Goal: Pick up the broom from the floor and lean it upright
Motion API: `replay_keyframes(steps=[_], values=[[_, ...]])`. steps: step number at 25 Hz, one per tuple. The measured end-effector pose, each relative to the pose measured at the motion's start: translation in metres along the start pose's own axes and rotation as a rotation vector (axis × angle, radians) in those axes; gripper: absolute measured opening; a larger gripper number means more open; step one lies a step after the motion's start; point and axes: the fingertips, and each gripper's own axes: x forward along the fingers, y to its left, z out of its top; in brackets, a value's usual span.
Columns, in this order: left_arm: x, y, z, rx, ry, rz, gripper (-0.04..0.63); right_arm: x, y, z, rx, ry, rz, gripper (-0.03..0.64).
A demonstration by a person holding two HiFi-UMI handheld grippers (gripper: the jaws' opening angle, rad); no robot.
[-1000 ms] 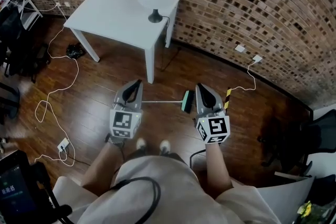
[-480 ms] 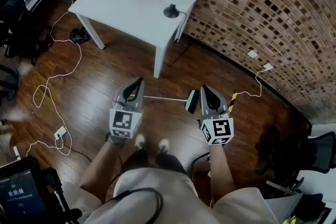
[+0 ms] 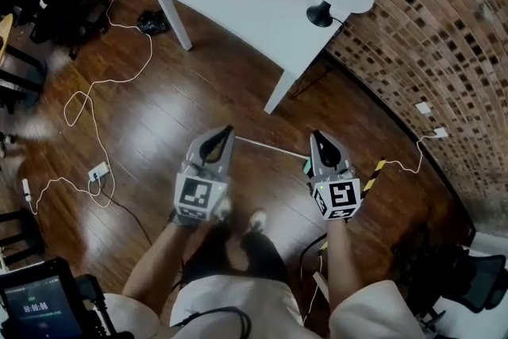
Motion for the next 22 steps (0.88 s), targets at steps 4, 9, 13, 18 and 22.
replay_keyframes(steps=[4,9,13,18,22], values=[[0.003,0.026,-0.047,-0.016,0.035,0.049,0.003,0.049,0.022,-0.046,-0.033,0.047,0.093,0.044],[0.014,0.057,-0.118,-0.048,0.08,0.087,0.003,0.107,0.051,-0.117,-0.09,0.094,0.183,0.076],[0.024,0.074,-0.178,-0.056,0.093,0.113,0.009,0.151,0.065,-0.187,-0.109,0.13,0.238,0.094],[0.029,0.097,-0.259,-0.051,0.102,0.134,0.011,0.19,0.091,-0.284,-0.151,0.202,0.333,0.105],[0.036,0.117,-0.339,-0.016,0.122,0.134,0.011,0.223,0.115,-0.373,-0.21,0.266,0.431,0.112]])
